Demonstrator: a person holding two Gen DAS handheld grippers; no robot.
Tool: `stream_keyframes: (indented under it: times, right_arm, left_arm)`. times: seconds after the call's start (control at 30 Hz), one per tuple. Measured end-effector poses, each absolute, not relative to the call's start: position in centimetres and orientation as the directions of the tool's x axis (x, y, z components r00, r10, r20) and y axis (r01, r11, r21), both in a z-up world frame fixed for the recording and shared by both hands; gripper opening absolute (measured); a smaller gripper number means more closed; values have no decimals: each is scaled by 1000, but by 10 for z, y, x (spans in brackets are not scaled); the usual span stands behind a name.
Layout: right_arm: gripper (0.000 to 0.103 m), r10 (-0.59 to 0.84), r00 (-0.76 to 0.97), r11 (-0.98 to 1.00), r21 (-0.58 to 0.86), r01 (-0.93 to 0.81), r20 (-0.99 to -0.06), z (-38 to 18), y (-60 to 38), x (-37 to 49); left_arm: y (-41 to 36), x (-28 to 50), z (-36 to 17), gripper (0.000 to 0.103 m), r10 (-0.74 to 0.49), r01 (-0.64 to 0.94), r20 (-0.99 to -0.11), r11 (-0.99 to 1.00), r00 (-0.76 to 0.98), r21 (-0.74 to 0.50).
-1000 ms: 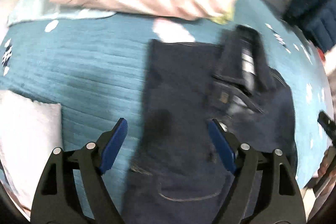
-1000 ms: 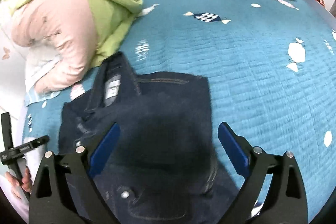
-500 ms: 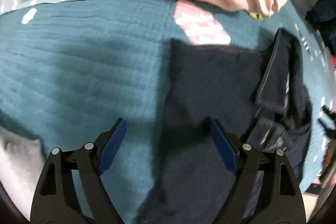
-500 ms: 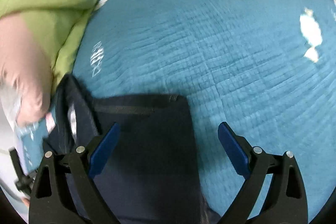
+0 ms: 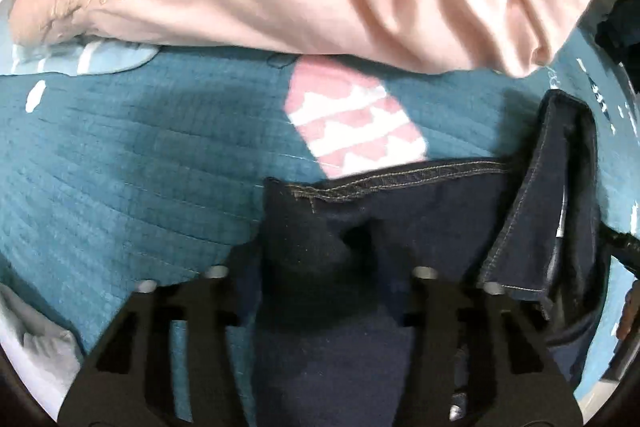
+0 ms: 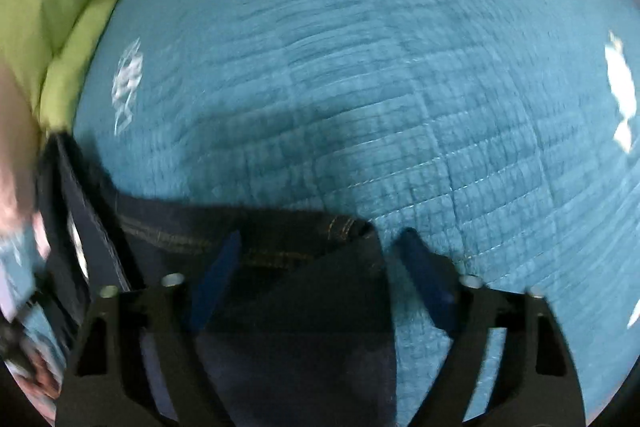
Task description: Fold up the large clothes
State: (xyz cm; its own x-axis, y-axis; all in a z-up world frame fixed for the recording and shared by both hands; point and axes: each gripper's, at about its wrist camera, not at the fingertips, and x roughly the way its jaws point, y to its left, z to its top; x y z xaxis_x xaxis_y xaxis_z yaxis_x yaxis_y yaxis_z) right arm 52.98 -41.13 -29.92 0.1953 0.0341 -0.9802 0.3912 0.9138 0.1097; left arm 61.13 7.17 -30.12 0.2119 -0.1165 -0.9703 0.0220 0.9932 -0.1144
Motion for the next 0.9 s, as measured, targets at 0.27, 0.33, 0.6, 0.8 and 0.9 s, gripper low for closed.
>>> stream_keyframes:
  times: [0.27, 0.33, 0.6, 0.8, 0.9]
  right_arm:
    - [8, 41, 238, 920, 130, 371, -971, -275, -424, 507]
    - [8, 71, 263, 913, 169, 370, -962, -264, -433, 498]
    - [7, 11, 333, 943, 121, 310, -943, -219, -431, 470]
    - [7, -11, 369, 942, 114, 317, -929, -202, -408, 463]
    - [7, -7, 385, 940, 125, 317, -923, -189, -408, 450]
  left_arm:
    - [87, 601, -278, 13, -159, -5, -963, 986, 219, -164]
    - [94, 597, -266, 13, -182, -11, -956, 982, 231, -190]
    - [89, 571, -218, 11, -128, 63, -939, 992, 319, -114]
    - [75, 555, -193, 11, -117, 100, -926, 991, 358, -87]
    - [76, 545, -179, 11, -115, 116, -920, 990, 374, -77]
